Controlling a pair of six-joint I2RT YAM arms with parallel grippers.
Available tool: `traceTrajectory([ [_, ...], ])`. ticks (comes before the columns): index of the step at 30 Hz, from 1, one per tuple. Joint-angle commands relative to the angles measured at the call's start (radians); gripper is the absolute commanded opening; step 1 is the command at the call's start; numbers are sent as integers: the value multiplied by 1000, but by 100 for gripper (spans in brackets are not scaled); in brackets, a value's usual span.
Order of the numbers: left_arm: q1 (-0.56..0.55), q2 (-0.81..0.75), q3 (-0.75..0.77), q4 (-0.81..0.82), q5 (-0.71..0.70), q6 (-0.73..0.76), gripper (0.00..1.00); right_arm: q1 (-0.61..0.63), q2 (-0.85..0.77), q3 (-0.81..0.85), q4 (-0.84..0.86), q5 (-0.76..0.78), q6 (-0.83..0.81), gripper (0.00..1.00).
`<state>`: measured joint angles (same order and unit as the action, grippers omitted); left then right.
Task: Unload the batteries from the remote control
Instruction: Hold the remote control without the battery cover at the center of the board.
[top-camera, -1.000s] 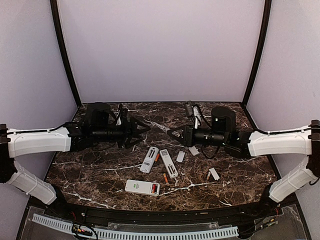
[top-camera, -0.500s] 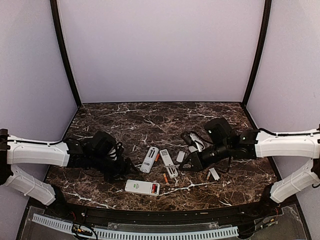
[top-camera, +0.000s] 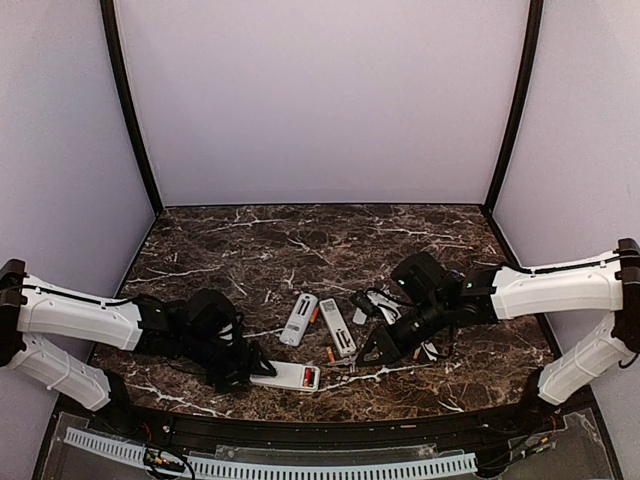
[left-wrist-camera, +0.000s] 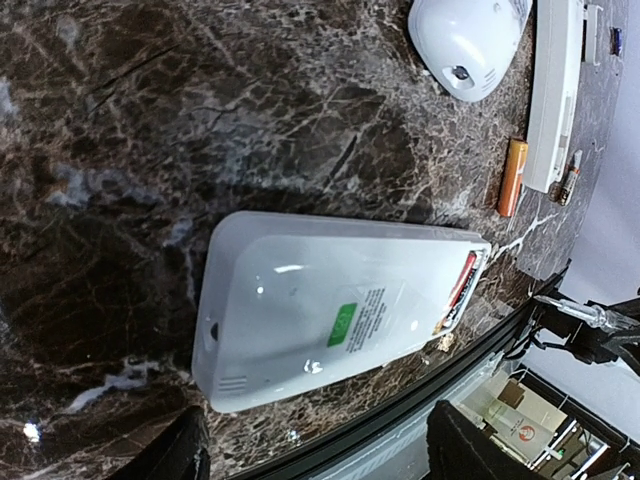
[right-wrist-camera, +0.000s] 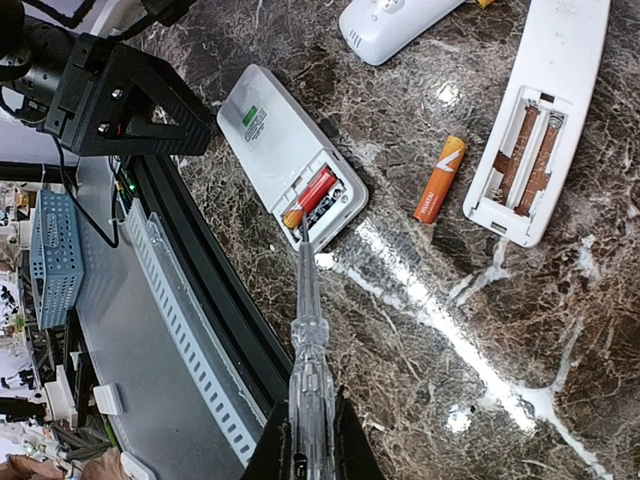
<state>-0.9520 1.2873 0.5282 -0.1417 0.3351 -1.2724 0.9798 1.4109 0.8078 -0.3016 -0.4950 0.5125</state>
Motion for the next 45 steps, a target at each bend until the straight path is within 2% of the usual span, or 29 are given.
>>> traceTrajectory([
  [1, -3, 19, -34, 59, 7, -35, 74, 9, 18, 25, 40, -16, 19, 0],
  [6, -2, 85, -14, 111, 0, -19, 74, 9, 25, 25, 47, -21, 32, 0],
  [11, 2, 134, 18, 136, -63, 13, 65, 9, 17, 19, 36, 10, 61, 0],
  [17, 29, 210, 65, 240, -72, 51, 60, 9, 23, -14, 81, -16, 123, 0],
  [21, 36, 246, 129, 176, -82, 113, 57, 9, 11, -45, 112, -48, 174, 0],
  [26, 36, 250, 154, 51, -89, 162, 48, 10, 7, -65, 128, -79, 221, 0],
  [32, 5, 261, 135, 52, -60, 138, 42, 20, 24, -98, 200, -129, 290, 0],
  [45, -11, 287, 116, 96, -33, 109, 28, 42, 78, -77, 179, -134, 297, 0],
])
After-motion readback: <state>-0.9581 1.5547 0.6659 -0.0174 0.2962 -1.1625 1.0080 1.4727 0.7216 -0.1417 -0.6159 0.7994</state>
